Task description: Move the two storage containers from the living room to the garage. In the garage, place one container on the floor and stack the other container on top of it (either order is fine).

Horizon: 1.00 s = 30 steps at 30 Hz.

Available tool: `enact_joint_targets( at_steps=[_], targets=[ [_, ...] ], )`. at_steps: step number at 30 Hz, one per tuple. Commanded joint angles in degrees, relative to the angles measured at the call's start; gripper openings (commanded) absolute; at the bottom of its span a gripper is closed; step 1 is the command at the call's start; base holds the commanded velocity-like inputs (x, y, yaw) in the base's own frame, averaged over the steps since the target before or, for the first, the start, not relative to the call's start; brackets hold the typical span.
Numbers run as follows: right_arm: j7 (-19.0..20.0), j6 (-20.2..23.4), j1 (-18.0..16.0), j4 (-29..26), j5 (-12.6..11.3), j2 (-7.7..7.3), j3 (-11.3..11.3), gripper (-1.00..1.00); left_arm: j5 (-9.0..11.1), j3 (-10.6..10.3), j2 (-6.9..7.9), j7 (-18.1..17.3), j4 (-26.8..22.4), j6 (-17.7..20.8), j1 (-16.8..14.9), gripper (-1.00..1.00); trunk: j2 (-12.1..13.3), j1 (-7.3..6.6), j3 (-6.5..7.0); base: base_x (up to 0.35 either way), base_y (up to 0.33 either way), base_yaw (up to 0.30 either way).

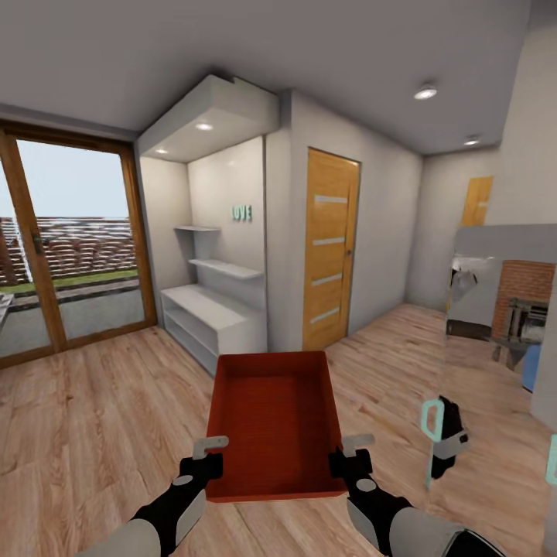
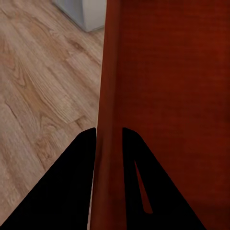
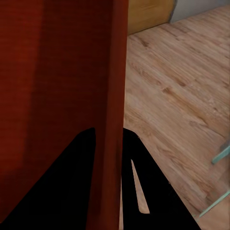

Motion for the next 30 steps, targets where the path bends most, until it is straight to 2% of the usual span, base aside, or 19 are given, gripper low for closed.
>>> enact_joint_targets(
  at_steps=[1,30],
  targets=[
    [0.19,0.28,-0.06,-0.06,-0.32,0.05,-4.39,-1.0,-0.32,-1.28,0.32,2.14,-0.11,-0.84,-0.03,-1.0,-0.06,0.04,-0.08,0.322,0.0,0.001],
    [0.17,0.37,-0.06,-0.07,-0.33,0.05,-4.39,-1.0,-0.32,-1.23,0.32,2.14,-0.11,-0.84,-0.01,-1.0,-0.06,0.04,-0.08,0.322,0.0,0.0]
  ],
)
